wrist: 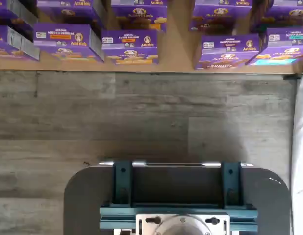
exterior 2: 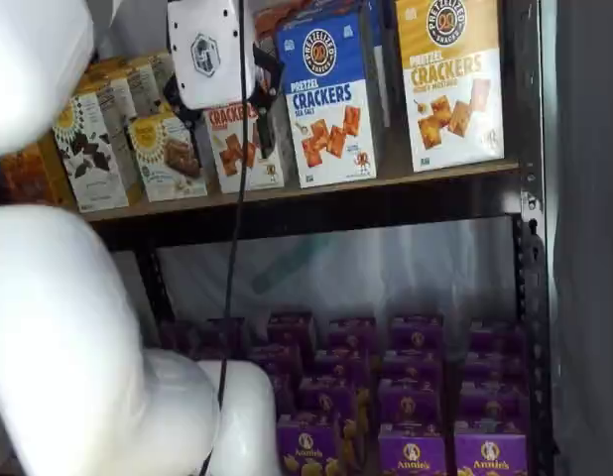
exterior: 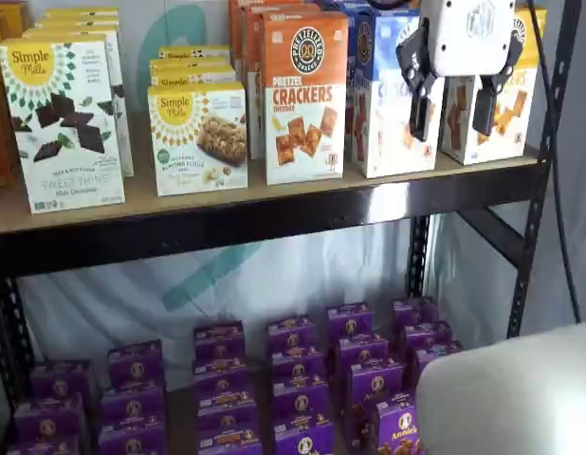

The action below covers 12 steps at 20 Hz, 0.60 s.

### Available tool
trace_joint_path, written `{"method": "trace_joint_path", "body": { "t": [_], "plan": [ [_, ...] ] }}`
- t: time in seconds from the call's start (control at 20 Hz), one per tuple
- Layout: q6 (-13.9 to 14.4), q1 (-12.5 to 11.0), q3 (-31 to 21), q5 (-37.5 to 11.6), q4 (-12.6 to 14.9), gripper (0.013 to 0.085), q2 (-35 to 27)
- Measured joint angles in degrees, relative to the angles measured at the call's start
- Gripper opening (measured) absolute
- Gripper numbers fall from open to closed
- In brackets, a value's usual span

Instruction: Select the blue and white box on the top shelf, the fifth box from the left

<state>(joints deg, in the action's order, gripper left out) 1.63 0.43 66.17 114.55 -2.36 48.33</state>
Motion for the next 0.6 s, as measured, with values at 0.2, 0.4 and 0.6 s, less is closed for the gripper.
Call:
{"method": "trace_joint_path", "body": {
  "t": [0.2, 0.4, 0.6],
  "plan": [
    [-0.1, -0.2, -0.4, -0.7, -0.3, 0.0850, 0.5],
    [0.2, -0.1, -0.7, -1.1, -0.7, 0.0850, 0.5],
    [1.0, 1.0, -1.2, -3.6, -0.2, 0.0850, 0.2]
  ]
}}
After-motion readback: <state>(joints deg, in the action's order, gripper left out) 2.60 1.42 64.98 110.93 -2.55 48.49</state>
